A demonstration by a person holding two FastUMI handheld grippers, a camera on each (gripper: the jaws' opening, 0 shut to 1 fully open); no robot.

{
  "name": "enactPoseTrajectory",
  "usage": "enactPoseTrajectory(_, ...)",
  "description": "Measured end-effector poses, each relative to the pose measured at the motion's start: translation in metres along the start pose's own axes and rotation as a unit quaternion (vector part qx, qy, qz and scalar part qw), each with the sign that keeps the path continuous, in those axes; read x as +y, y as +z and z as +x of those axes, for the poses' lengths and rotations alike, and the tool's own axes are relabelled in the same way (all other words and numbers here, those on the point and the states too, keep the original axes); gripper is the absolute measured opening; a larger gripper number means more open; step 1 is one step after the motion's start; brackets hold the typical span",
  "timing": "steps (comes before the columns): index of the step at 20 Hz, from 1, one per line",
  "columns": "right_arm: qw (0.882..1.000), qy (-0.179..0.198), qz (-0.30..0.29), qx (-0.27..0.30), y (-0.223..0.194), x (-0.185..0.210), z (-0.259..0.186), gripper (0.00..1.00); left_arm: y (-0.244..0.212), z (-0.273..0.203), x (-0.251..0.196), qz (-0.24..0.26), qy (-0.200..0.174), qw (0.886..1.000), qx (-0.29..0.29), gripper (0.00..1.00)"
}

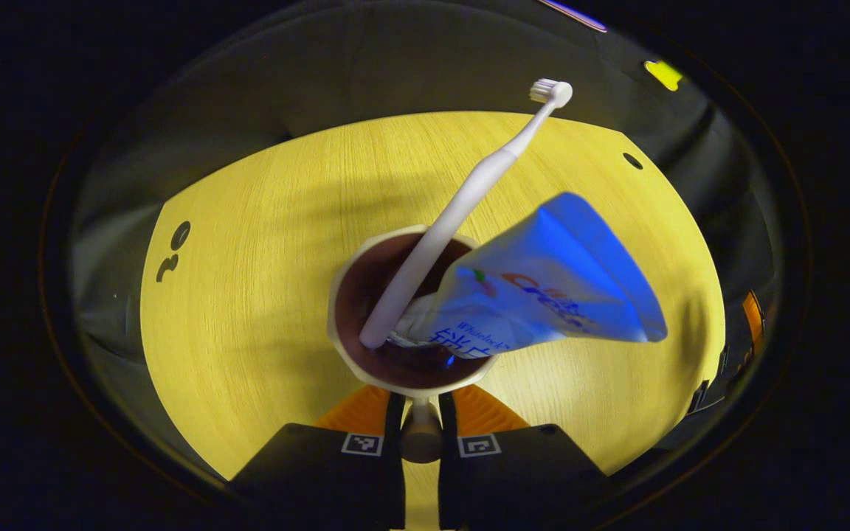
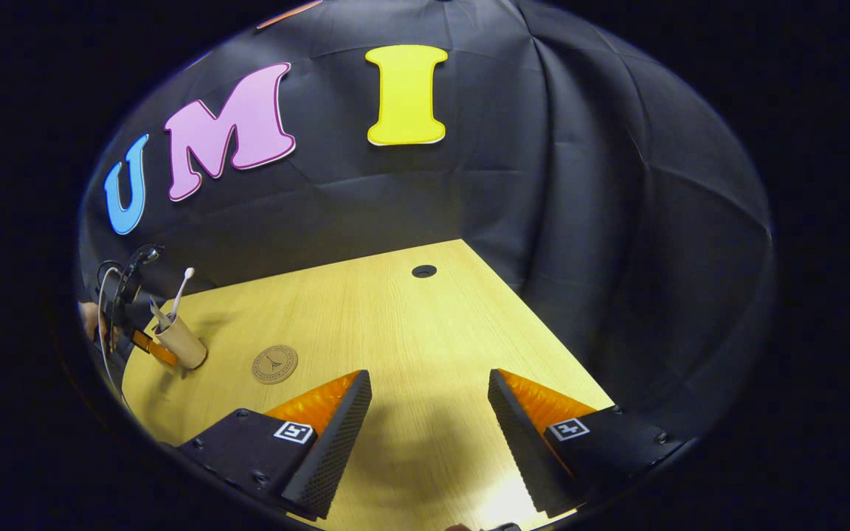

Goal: Put the toothbrush and toothpaste on the desktop into the cup, then pick up the cup and place it on the coaster on the desktop.

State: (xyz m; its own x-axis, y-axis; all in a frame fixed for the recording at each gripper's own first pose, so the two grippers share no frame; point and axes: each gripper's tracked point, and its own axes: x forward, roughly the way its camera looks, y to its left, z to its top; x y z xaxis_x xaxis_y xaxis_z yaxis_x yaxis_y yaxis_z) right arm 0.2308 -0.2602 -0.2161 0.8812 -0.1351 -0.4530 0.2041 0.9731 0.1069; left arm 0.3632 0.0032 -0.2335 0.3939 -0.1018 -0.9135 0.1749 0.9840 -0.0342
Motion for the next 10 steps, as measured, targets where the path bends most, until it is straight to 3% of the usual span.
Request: enactPoseTrajectory(10,1.000,-0.020,0.011,-0.019,0.014,-0.030,-0.005,0.98,0.034,-0.017,-0.081,0.087,-0.044,0.995,-0.023,0.22)
